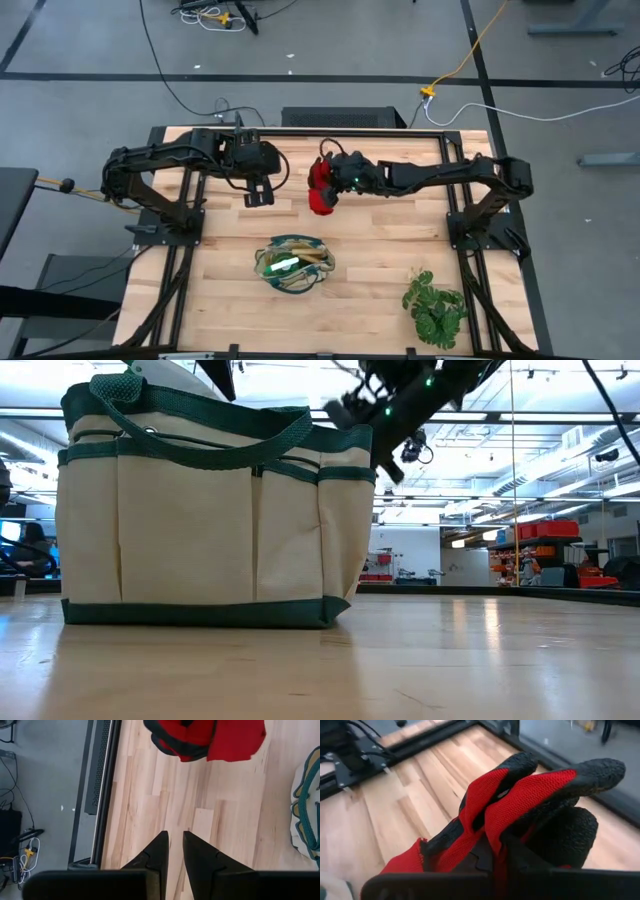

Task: Pick & Place Garden tools in Gardening bag
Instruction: Put the gloves into the gardening bag

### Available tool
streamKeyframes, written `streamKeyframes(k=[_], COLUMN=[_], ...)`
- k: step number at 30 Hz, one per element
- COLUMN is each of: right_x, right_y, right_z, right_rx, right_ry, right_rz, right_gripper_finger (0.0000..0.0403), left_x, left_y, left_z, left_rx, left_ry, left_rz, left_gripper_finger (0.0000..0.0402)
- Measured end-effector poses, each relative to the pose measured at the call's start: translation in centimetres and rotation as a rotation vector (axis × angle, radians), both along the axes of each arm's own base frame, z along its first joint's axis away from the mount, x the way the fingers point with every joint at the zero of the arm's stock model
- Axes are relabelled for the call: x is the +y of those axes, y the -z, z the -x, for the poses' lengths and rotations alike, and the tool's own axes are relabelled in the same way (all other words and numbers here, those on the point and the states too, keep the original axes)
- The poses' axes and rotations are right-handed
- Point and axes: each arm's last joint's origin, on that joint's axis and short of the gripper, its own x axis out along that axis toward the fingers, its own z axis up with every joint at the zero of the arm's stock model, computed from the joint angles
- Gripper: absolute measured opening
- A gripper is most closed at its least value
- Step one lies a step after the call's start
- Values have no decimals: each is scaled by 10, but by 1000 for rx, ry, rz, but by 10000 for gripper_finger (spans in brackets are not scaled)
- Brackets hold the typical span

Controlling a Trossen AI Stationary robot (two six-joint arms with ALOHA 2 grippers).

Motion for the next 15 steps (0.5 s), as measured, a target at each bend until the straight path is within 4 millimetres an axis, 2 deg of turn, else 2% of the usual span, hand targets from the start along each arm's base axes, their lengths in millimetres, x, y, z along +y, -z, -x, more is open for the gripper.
streamKeyframes(k=[5, 15], right_x=[23, 58], right_y=[-13, -25], right_z=[-2, -5], right_rx=[-41, -106], right_ry=[-45, -122], right_rz=[120, 251], right_gripper_finger=[7, 7], left_x=[0, 0], left_y=[0, 0], left_z=[-1, -1], left_rx=[-11, -10], left_ry=[0, 0], left_rz=[-1, -1], left_gripper_finger=[62, 62])
